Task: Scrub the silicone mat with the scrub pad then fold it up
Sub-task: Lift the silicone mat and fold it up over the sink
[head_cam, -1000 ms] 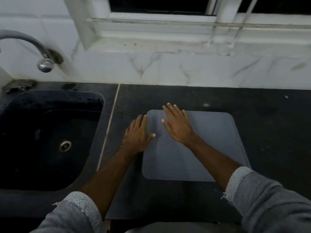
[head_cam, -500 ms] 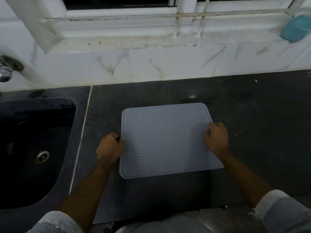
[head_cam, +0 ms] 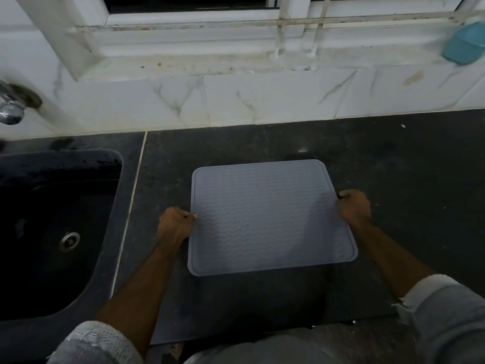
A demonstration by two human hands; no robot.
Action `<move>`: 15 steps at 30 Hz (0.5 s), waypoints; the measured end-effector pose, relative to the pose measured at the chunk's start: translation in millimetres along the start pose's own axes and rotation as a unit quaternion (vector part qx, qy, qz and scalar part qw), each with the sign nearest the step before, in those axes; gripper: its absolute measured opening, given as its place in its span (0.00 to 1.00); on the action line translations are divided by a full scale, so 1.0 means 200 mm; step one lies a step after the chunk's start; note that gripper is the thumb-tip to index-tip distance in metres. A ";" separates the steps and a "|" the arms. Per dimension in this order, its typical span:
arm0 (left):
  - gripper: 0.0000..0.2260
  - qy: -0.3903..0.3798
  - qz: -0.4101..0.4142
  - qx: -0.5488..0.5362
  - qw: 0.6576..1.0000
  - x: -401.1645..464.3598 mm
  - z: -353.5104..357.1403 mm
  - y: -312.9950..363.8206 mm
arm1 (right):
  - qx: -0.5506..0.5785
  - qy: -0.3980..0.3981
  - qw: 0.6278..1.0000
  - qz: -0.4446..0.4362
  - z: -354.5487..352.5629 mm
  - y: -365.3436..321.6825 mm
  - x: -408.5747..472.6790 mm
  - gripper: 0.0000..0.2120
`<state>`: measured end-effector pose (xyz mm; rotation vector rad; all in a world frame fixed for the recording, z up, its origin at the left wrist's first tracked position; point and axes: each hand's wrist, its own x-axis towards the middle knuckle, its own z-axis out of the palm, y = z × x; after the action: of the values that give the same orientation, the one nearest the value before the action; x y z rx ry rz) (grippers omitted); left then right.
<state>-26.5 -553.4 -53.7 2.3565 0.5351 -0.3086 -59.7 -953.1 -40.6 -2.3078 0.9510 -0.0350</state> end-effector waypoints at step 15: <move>0.10 -0.031 -0.075 -0.104 0.991 0.06 -0.01 0.00 | 0.116 -0.050 0.990 0.065 -0.03 0.03 0.03 0.07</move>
<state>-16.3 -549.6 -56.3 2.1033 0.6834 -0.3746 -59.7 -963.1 -40.9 -2.0127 0.9899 0.0236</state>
